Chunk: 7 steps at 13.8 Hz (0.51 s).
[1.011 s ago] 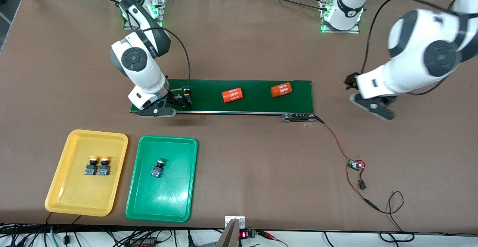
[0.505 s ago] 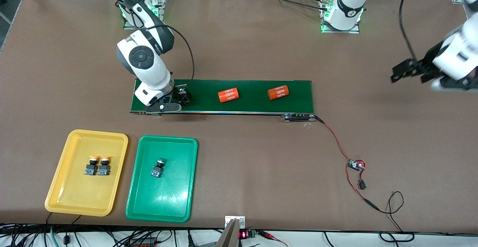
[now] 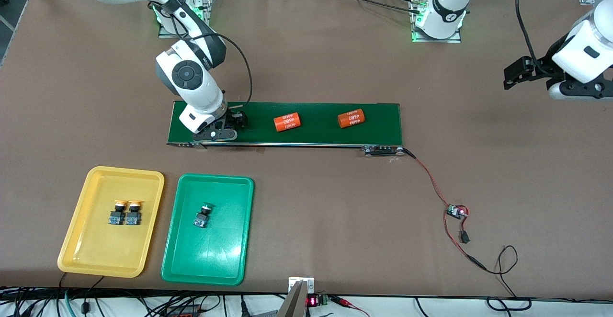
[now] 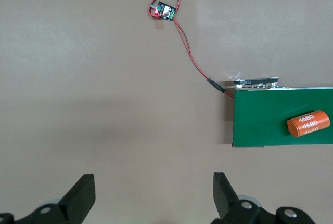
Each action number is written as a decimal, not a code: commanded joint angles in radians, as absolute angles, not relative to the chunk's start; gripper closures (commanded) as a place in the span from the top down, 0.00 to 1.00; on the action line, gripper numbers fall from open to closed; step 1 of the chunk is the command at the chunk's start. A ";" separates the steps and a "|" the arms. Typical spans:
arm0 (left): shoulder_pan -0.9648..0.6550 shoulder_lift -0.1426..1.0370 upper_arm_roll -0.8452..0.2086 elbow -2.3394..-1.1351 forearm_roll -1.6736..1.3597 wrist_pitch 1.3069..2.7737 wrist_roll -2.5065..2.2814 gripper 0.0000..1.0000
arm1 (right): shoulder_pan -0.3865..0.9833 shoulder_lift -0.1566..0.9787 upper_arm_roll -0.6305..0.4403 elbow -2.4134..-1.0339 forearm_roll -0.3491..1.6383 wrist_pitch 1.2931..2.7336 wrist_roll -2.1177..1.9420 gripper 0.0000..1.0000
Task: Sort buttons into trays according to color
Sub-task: 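Grasp the next belt button with the right gripper while the left gripper withdraws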
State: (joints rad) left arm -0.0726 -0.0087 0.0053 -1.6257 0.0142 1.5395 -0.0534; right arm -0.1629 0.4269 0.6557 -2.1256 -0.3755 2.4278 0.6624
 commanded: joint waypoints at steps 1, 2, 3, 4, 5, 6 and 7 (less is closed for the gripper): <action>-0.089 0.025 -0.006 -1.557 0.034 1.513 -0.055 1.00 | -0.178 0.425 0.670 -2.132 -0.376 2.441 0.663 0.36; -0.097 0.025 -0.006 -1.557 0.034 1.511 -0.052 1.00 | -0.178 0.425 0.670 -2.125 -0.376 2.441 0.663 0.26; -0.101 0.025 -0.006 -1.557 0.034 1.511 -0.052 1.00 | -0.178 0.425 0.670 -2.117 -0.376 2.439 0.663 0.15; -0.101 0.025 -0.006 -1.557 0.032 1.509 -0.052 1.00 | -0.179 0.423 0.670 -2.108 -0.376 2.434 0.663 0.10; -0.098 0.025 -0.005 -1.557 0.032 1.508 -0.051 1.00 | -0.184 0.417 0.670 -2.080 -0.374 2.419 0.661 0.09; -0.089 0.026 -0.005 -1.559 0.031 1.506 -0.051 1.00 | -0.189 0.417 0.672 -2.033 -0.374 2.378 0.658 0.09; -0.087 0.025 -0.003 -1.562 0.032 1.505 -0.048 1.00 | -0.189 0.422 0.670 -1.957 -0.374 2.334 0.650 0.09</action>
